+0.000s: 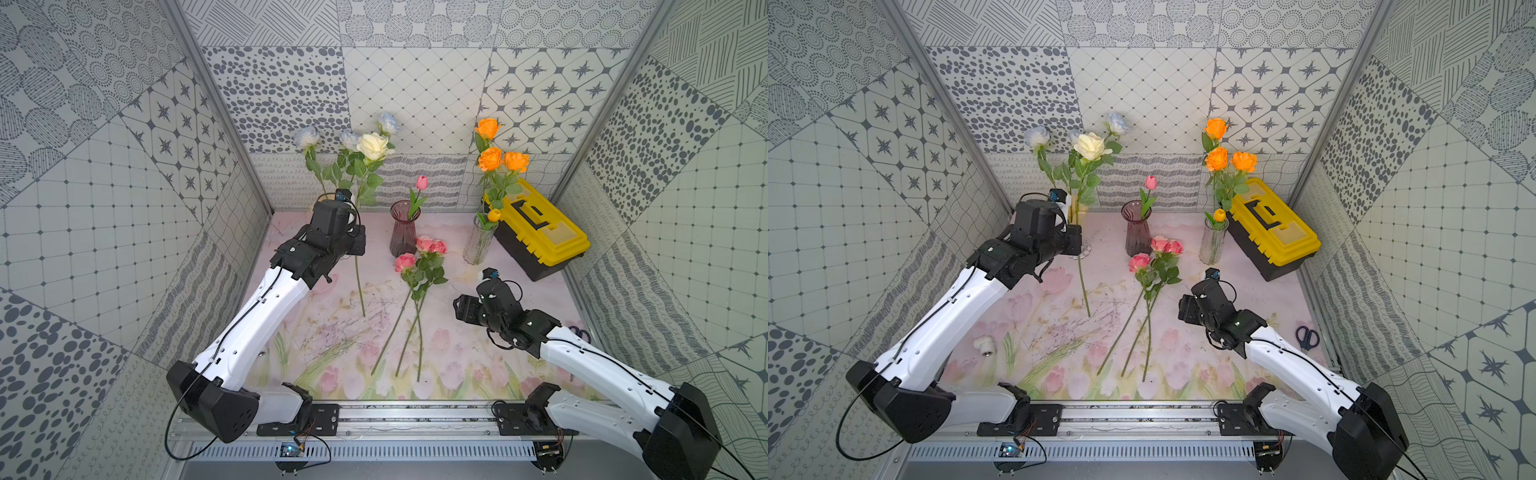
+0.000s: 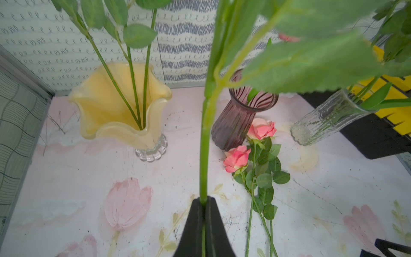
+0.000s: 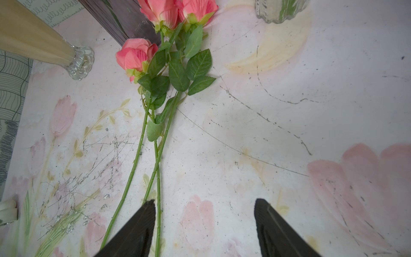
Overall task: Arrange the flowers in different vases according to their variety
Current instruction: Insert the flower into the vase.
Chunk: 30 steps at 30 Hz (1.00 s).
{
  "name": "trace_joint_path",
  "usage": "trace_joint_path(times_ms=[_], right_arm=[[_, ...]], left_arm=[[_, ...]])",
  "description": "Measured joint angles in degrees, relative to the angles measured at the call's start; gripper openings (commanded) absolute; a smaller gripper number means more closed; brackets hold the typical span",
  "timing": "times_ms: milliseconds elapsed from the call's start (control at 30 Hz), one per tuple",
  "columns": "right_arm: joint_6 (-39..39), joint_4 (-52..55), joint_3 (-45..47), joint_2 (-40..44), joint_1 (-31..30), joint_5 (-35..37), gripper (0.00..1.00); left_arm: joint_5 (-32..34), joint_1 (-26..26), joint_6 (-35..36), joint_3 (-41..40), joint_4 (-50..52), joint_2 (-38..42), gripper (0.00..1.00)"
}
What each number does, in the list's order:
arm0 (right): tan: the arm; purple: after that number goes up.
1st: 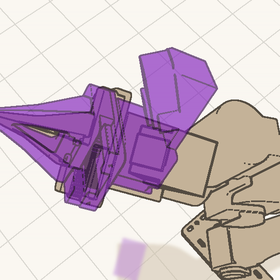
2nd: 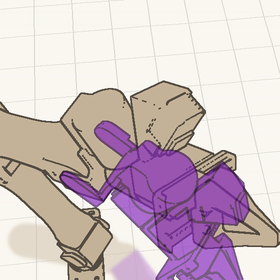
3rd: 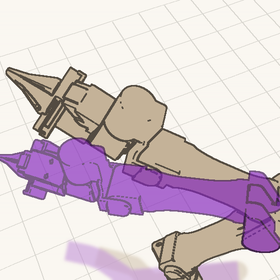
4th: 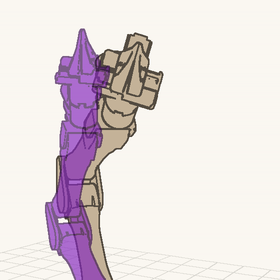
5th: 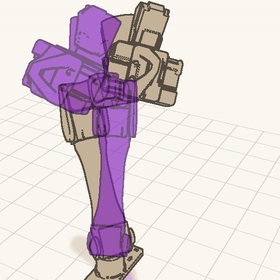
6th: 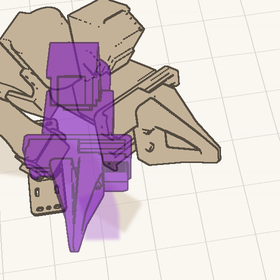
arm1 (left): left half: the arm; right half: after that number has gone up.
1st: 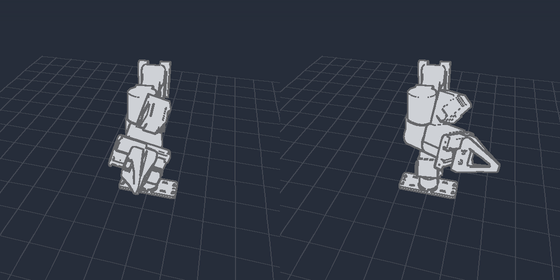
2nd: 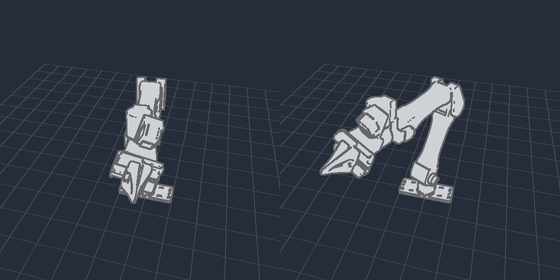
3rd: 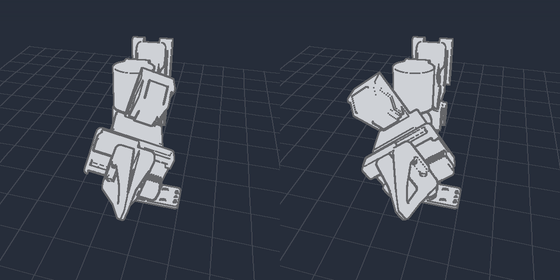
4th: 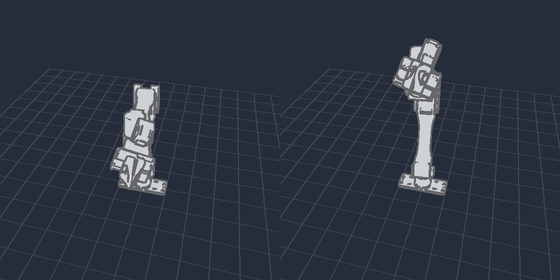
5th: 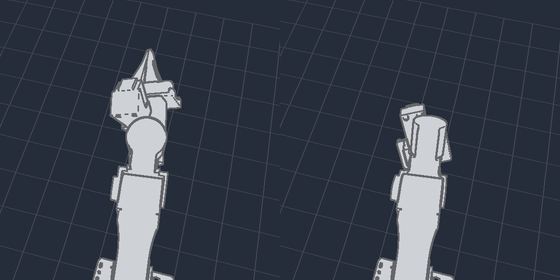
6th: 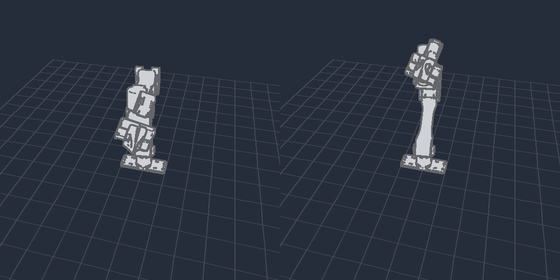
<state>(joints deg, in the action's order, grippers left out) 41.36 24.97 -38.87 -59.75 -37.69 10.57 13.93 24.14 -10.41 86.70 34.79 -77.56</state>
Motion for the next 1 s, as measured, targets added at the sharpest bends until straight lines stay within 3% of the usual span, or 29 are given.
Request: trace_joint_path(times_ms=[267,667,1000], right_arm=[[0.0,0.0,0.0,0.0,0.0,0.0,0.75],[0.0,0.0,0.0,0.0,0.0,0.0,0.75],[0.0,0.0,0.0,0.0,0.0,0.0,0.75]], left_arm=[[3.5,-0.6,9.1,7.0,-8.5,-1.9,0.00],[4.6,-6.0,20.7,20.7,-21.4,-9.6,0.00],[4.0,-10.3,23.9,23.4,-31.4,-16.3,0.00]])
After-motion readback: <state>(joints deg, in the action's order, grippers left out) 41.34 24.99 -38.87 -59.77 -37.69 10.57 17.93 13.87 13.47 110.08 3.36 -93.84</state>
